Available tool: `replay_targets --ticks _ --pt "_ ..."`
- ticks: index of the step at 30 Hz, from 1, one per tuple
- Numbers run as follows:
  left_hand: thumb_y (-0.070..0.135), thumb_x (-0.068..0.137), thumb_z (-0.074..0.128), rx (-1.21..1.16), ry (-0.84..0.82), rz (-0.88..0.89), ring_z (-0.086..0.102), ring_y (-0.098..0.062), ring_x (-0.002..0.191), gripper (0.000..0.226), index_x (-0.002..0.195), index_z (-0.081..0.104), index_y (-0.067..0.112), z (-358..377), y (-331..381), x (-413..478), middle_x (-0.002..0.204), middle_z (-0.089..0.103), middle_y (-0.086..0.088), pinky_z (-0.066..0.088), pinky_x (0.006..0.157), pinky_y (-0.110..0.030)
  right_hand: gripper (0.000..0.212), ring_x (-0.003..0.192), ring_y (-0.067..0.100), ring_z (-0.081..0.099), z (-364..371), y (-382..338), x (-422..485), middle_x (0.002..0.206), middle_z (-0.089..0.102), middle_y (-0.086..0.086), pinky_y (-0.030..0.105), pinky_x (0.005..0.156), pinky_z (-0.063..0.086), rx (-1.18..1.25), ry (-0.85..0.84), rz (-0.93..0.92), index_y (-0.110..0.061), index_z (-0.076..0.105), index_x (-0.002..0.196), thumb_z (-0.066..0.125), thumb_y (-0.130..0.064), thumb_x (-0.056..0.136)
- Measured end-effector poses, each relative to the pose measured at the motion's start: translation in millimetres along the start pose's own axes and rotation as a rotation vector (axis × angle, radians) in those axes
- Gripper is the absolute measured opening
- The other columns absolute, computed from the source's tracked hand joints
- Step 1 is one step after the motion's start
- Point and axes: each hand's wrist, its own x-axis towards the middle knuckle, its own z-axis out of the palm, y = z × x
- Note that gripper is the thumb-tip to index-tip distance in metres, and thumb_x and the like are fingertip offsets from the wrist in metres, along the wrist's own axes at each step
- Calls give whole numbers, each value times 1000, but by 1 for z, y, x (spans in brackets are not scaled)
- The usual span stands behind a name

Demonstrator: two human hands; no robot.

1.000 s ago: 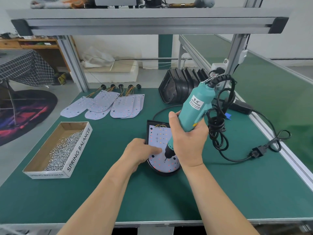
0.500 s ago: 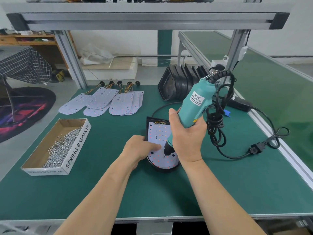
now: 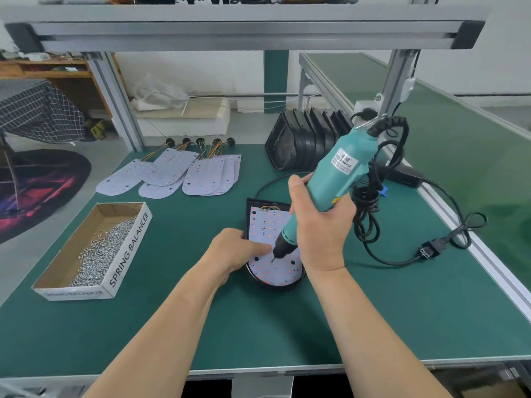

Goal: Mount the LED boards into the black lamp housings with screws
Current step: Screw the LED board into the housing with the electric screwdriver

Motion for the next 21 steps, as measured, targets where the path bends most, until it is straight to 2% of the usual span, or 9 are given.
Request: replay_targets --ticks 2,3,4,5,8,9,11,15,21 --pt "51 59 82 49 -5 11 65 -36 76 55 82 67 4 -6 1 -5 79 70 -12 49 67 -37 21 55 23 51 5 -7 9 60 54 4 32 58 47 30 21 2 -15 57 72 73 -21 84" --pt "58 67 80 55 20 -6 50 -32 60 55 69 54 9 -10 0 -6 64 54 -8 36 57 -34 21 55 24 51 7 -10 15 60 53 6 32 58 47 36 33 4 -15 57 72 74 -22 84" --pt "61 78 73 40 57 -26 37 -28 58 56 66 44 14 -17 -1 -5 61 41 -5 26 55 -33 22 56 25 51 9 -11 19 61 53 7 33 58 46 40 50 12 -15 57 73 74 -23 83" --pt "54 88 66 -31 93 -41 35 -24 59 49 68 45 15 -25 -3 -3 64 40 -5 27 55 -31 22 57 25 51 11 -11 23 62 53 7 34 58 47 50 73 31 -15 57 73 75 -25 82" --pt "-3 99 48 -471 109 -53 53 -19 65 18 86 60 1 -48 -3 0 78 57 -12 49 49 -21 23 57 22 53 16 -9 31 63 57 4 30 58 48 104 164 120 -20 57 74 78 -28 80" --pt "-15 97 41 -580 77 -48 57 -19 70 24 90 61 -3 -53 -2 -2 83 59 -15 53 50 -17 23 56 20 54 17 -8 33 63 58 3 28 56 48 116 196 143 -22 57 74 78 -28 80" --pt "-23 95 35 -756 -11 -10 64 -20 78 31 94 62 -8 -56 3 -6 90 62 -19 57 56 -16 25 53 17 55 20 -6 37 62 58 3 24 53 47 140 241 178 -23 56 73 79 -26 82" --pt "-19 96 44 -914 -106 30 76 -21 74 20 98 63 -13 -50 10 -8 87 72 -23 59 61 -18 26 53 17 55 26 -5 43 64 58 4 27 54 47 180 270 213 -21 53 76 78 -24 83" --pt "2 96 60 -987 -74 -1 71 -13 56 16 83 65 -7 -37 11 -2 65 71 -11 52 49 -12 26 53 19 53 35 -7 47 64 56 8 27 55 48 229 273 199 -18 52 77 76 -18 87"
